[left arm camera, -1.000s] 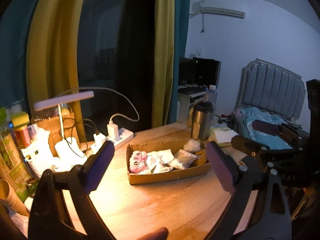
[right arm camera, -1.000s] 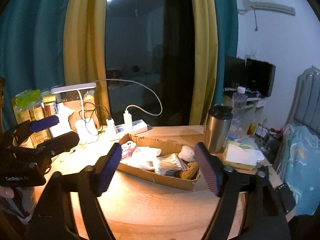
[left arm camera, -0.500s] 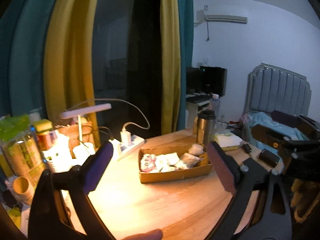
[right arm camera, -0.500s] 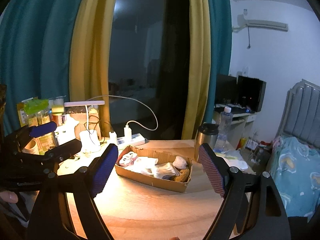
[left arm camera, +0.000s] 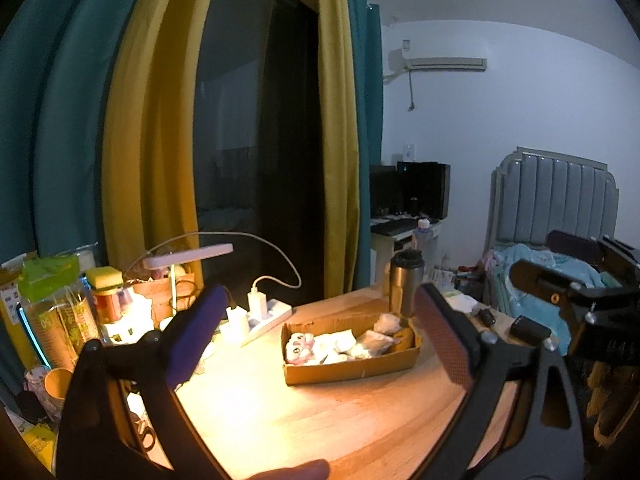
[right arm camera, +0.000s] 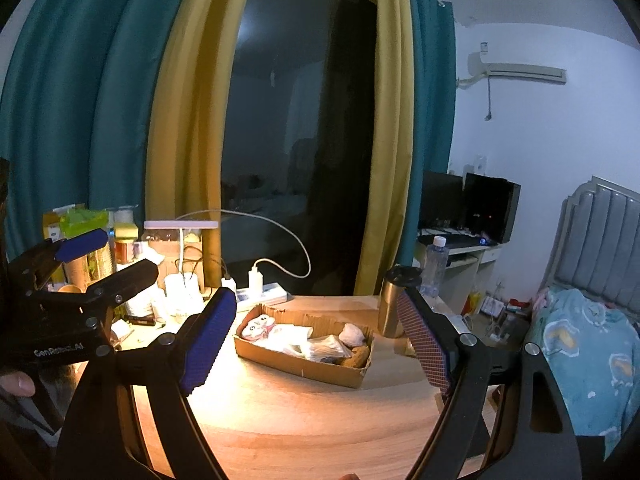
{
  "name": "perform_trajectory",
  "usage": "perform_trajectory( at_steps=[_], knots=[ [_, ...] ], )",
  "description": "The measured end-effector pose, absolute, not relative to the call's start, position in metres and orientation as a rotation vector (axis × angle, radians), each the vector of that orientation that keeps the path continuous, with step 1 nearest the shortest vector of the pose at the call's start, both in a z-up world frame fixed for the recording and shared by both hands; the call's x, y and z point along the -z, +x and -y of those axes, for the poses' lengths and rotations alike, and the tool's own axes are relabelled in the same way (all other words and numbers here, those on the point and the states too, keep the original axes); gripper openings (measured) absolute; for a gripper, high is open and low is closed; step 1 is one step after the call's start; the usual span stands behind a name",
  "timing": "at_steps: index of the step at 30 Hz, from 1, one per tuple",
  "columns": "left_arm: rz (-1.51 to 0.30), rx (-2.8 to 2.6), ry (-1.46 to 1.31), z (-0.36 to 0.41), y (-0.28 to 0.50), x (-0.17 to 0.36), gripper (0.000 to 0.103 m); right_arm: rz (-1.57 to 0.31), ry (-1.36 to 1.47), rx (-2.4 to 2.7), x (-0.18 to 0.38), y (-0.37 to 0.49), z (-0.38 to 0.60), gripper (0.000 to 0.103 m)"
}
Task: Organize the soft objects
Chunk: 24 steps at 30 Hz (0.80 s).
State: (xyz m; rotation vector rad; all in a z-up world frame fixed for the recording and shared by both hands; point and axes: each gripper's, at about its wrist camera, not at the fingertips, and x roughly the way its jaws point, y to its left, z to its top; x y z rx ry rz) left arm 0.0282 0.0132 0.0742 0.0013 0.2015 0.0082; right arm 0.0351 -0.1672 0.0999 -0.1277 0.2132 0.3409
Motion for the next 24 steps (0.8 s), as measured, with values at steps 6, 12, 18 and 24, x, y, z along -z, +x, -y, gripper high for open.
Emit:
perform_trajectory(
  at_steps=[6, 12, 18, 24],
  knots=[
    [-0.22, -0.011, 0.003, -0.012, 0.03, -0.072, 0.096, -0.215, -0.118, -0.336, -0.101, 0.035, 0.169, 0.085],
    [-0.224, -0.011, 0.004, -0.009, 0.03, -0.072, 0.096, -0.224, -0.108, -0.333, -0.099, 0.036, 0.173, 0.085],
    [-0.226, -0.002, 0.004, -0.006, 0.031, -0.073, 0.096, -0.235, -0.094, -0.321, -0.096, 0.041, 0.179, 0.085],
    [-0.231, 0.002, 0.007, -0.003, 0.032, -0.073, 0.096, -0.241, -0.085, -0.321, -0.095, 0.042, 0.18, 0.085]
  ],
)
